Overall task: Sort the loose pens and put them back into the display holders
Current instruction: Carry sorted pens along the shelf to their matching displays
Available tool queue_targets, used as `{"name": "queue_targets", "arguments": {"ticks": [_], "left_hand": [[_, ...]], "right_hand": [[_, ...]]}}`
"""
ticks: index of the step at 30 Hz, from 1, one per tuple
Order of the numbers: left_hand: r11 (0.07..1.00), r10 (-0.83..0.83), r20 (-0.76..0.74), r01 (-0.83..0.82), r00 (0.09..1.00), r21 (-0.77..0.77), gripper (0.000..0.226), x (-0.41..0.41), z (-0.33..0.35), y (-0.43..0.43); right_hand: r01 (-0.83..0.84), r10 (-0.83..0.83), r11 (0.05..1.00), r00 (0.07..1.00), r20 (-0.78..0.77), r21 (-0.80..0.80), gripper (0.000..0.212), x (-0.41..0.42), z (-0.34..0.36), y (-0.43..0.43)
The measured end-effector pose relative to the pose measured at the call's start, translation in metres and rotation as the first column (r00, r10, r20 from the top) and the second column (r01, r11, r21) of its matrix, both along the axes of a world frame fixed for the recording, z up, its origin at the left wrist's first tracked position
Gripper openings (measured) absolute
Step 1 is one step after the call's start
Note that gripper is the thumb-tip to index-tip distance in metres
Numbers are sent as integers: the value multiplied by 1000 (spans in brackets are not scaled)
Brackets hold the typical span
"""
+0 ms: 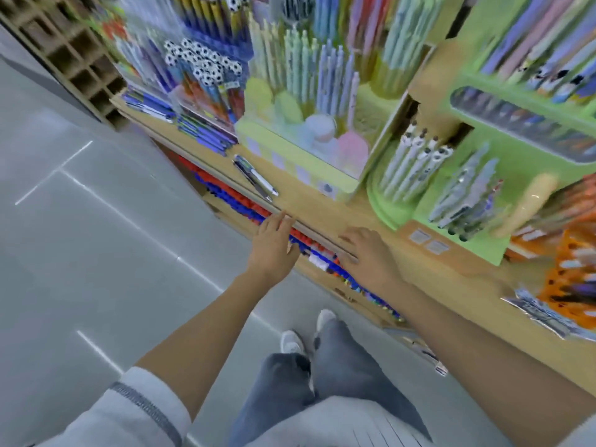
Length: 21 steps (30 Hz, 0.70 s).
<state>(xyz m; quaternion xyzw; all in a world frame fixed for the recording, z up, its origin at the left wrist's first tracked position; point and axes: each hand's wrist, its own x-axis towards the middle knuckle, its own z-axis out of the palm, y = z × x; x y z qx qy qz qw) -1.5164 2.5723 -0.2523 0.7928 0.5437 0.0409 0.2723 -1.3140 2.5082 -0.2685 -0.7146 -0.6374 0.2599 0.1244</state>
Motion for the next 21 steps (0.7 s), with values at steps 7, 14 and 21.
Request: {"name": "queue_targets", "arguments": {"ticks": [7,14,21], "left_hand": [[915,403,181,-390,897,-104,37,-28,-2,77],[657,729,182,-599,660,-458,27,-26,-15,123],[624,743,174,-575,646,-529,34,-25,-19,135]], "right_hand": [[-52,65,995,985,-160,81,30,-42,13,103],[-123,118,992,977,-175,-17,22,-79,7,167],[-145,140,985,989,-56,-93,28,-93,0,182]]}}
